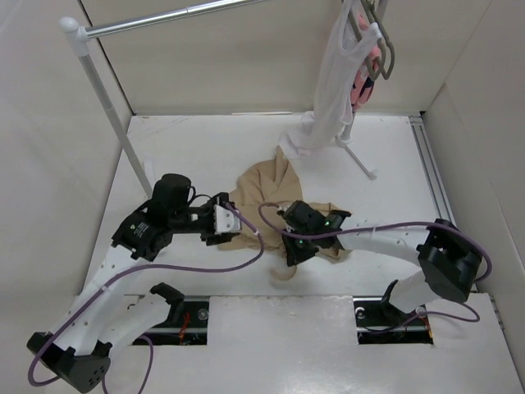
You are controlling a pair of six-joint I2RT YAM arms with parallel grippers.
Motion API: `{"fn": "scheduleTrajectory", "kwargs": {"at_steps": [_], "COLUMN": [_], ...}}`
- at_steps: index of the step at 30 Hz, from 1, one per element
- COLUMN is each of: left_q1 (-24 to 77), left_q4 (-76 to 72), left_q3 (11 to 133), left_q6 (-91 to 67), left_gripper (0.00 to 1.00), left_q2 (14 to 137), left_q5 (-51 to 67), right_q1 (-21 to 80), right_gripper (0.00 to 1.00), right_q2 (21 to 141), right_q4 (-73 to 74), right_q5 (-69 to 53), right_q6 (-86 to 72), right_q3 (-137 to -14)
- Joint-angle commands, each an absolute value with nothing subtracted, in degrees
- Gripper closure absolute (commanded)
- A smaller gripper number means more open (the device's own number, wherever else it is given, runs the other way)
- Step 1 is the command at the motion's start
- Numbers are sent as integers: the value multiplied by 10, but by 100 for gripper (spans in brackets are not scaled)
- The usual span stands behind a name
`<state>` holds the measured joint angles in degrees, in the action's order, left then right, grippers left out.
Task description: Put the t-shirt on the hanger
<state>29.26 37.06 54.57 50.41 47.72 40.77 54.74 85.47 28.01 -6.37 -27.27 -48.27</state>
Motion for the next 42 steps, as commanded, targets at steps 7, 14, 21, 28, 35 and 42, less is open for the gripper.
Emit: {"fn": "scheduleTrajectory", "kwargs": {"at_steps": [7,14,21,28,35,42], "left_q1": [310,310,310,310,310,310], "left_q4": [471,605,616,512,371,349], "left_q3": [652,665,615,544,537,522], "left_q6": [786,939,974,917,803,783], "left_gripper": [34,32,39,45,74,100], "left_q2": [468,518,523,506,501,471], "left_q5": [510,394,260,200,192,204], "right_q1": [510,504,499,499,504,510], "right_gripper": [100,100,100,100,100,100], "right_q2": [875,953,974,974,969,958], "right_q4": [225,162,139,126,102,97], "right_q5": [-198,-224,-243,-254,-254,-255], "right_q6": [-328,-388,-409,-425,-442,-419], "right_q3": [-761,-852,-869,-864,-844,-831]}}
